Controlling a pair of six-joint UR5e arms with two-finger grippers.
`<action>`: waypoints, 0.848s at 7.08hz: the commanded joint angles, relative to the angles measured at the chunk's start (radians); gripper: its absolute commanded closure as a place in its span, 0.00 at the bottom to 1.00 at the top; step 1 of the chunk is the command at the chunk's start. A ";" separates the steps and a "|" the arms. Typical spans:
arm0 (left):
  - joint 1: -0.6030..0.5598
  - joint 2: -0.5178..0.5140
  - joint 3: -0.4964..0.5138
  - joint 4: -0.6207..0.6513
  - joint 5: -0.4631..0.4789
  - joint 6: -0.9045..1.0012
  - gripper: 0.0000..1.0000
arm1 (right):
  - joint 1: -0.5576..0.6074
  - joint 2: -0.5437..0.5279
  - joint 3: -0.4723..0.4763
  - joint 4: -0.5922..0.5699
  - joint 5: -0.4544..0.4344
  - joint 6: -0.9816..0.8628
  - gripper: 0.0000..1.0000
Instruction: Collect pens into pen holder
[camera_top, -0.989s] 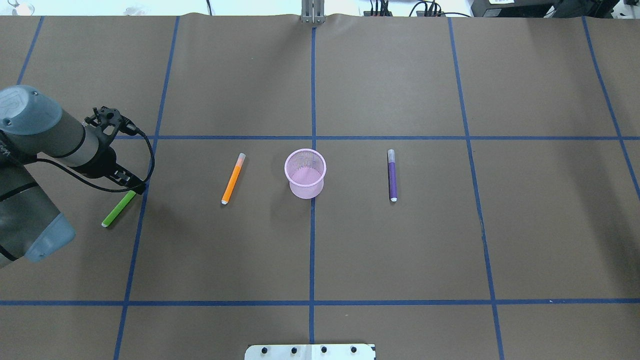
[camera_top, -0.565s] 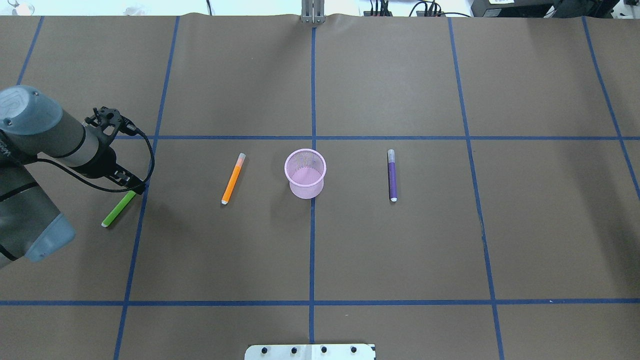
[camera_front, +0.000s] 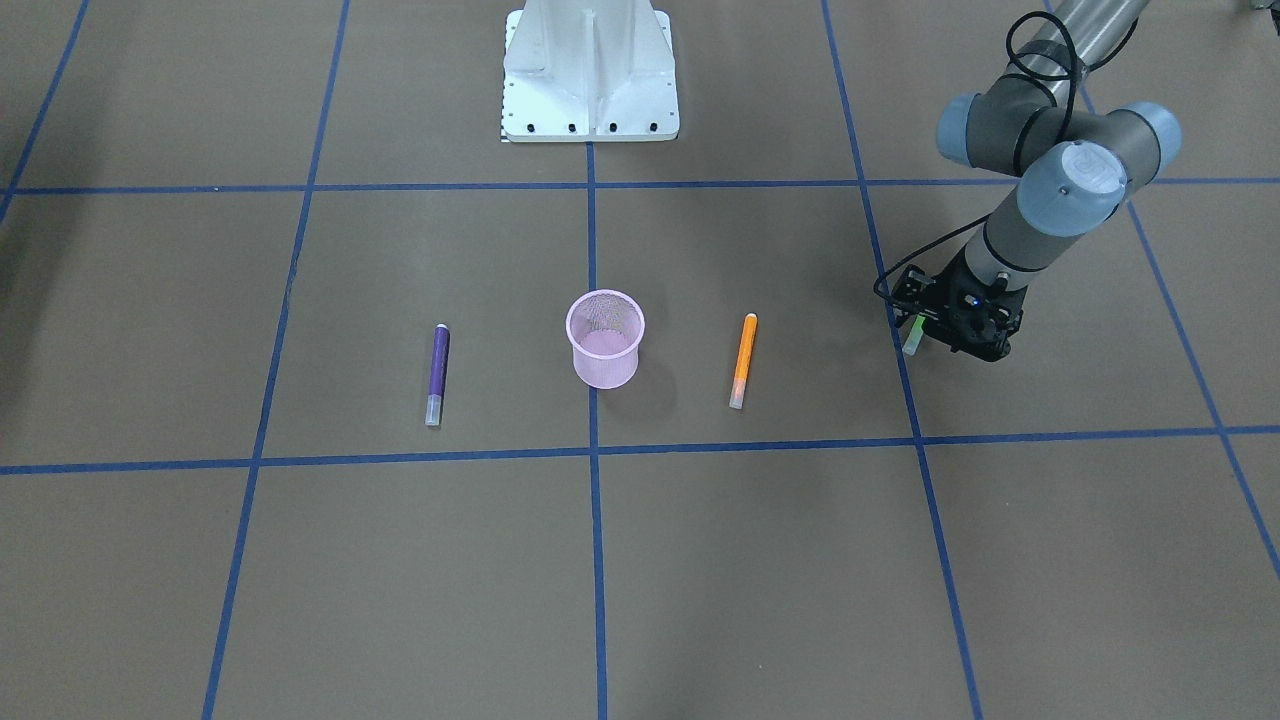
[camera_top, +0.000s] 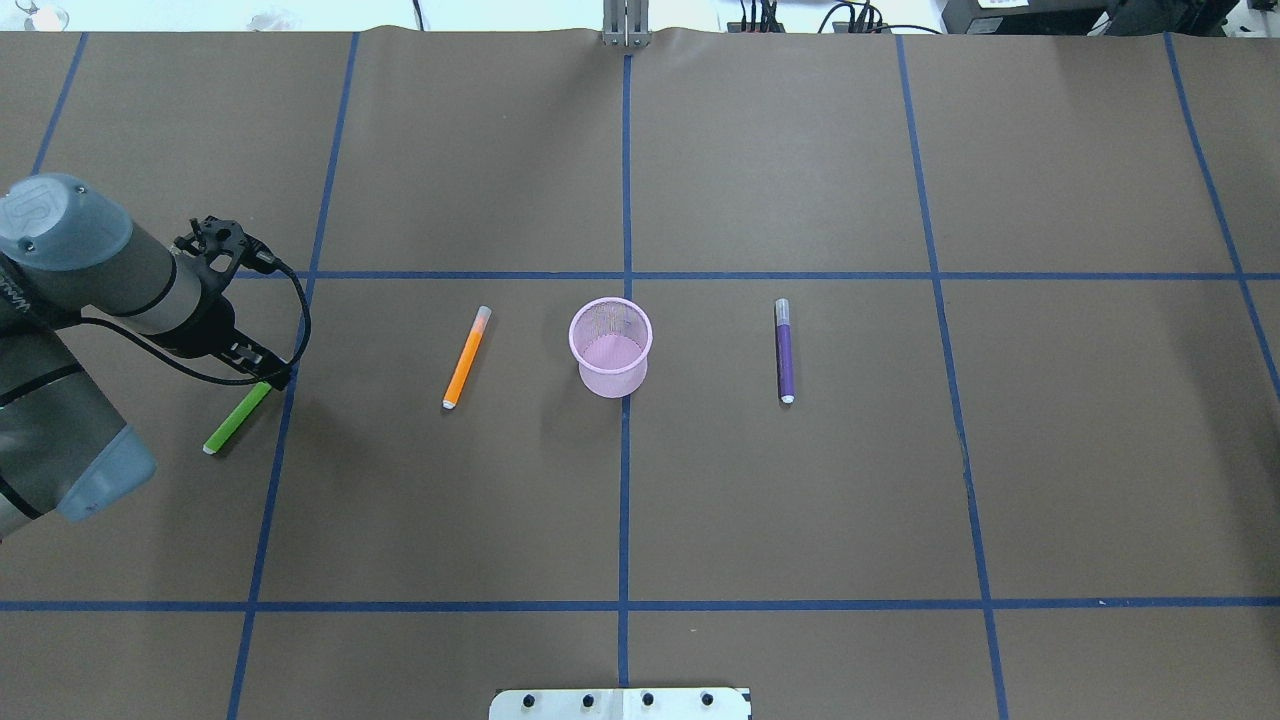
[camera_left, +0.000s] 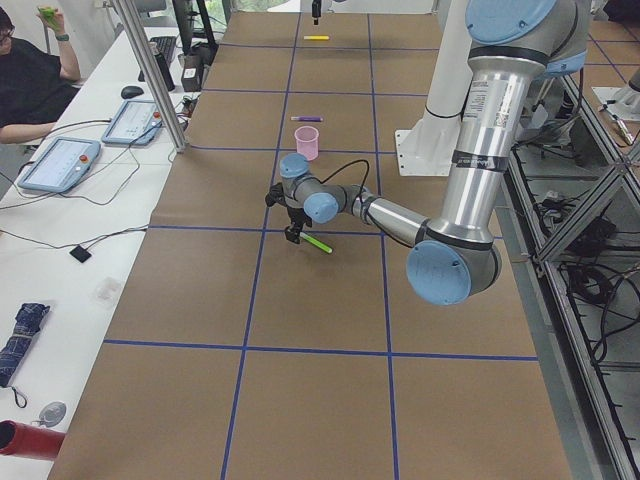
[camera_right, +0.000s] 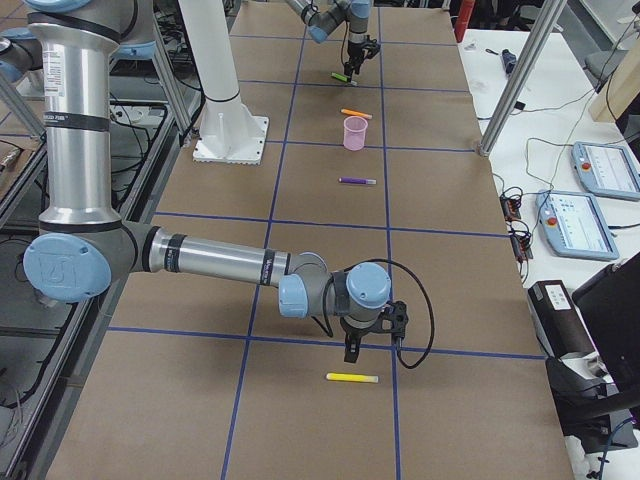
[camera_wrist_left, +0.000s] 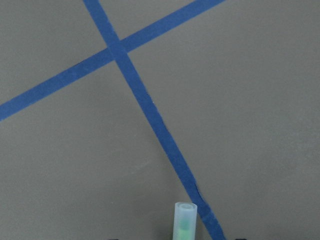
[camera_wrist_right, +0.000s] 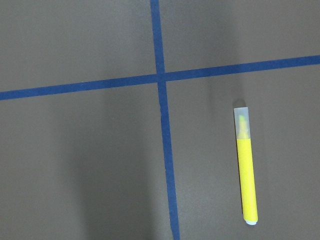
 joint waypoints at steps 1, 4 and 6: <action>0.015 0.000 0.003 0.001 0.000 0.000 0.24 | -0.005 0.005 -0.016 0.010 0.002 0.004 0.00; 0.026 0.000 0.005 0.001 0.002 0.000 0.32 | -0.022 0.013 -0.018 0.006 0.004 0.010 0.00; 0.026 0.000 0.005 0.001 0.002 0.000 0.43 | -0.022 0.013 -0.016 0.006 0.005 0.010 0.00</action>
